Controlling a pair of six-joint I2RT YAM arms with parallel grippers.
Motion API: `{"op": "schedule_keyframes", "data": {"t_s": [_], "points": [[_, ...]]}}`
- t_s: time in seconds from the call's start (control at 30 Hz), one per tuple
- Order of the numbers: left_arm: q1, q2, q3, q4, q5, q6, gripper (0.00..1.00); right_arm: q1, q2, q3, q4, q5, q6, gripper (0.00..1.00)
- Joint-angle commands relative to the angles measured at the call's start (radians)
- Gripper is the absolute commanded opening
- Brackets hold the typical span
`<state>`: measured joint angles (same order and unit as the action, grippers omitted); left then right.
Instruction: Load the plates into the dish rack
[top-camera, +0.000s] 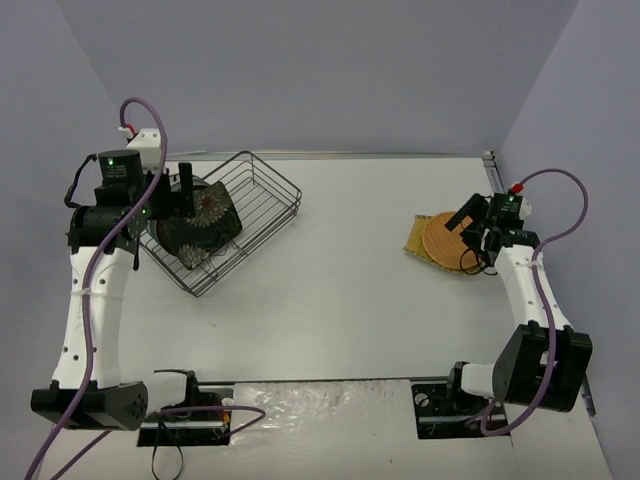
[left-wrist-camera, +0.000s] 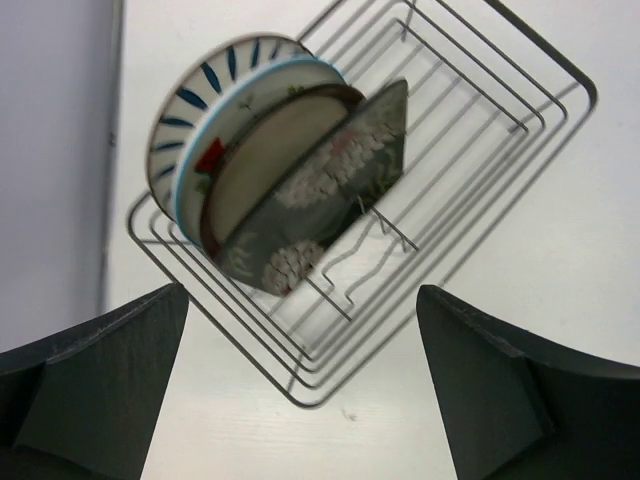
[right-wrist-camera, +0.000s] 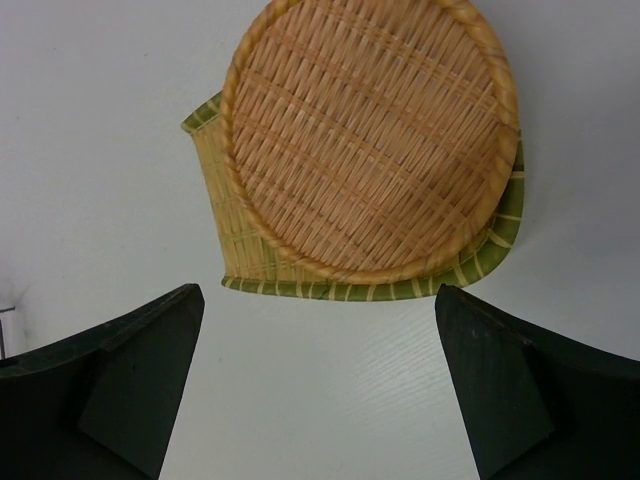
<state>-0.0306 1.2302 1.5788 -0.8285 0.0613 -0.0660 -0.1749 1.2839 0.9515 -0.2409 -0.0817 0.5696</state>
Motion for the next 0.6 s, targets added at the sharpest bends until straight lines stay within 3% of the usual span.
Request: {"op": "schedule_keyframes", "data": {"t_s": [0.0, 0.2, 0.57], "points": [[-0.004, -0.096, -0.094, 0.011, 0.157, -0.146, 0.97, -0.073, 0.062, -0.014, 0.082, -0.016, 0.052, 0.95], [-0.030, -0.178, -0.208, 0.025, 0.237, -0.212, 0.97, -0.109, 0.124, -0.049, 0.136, -0.048, 0.039, 0.93], [-0.197, -0.262, -0.275, -0.013, 0.155, -0.173, 0.97, -0.120, 0.161, -0.075, 0.187, -0.009, 0.068, 0.89]]}}
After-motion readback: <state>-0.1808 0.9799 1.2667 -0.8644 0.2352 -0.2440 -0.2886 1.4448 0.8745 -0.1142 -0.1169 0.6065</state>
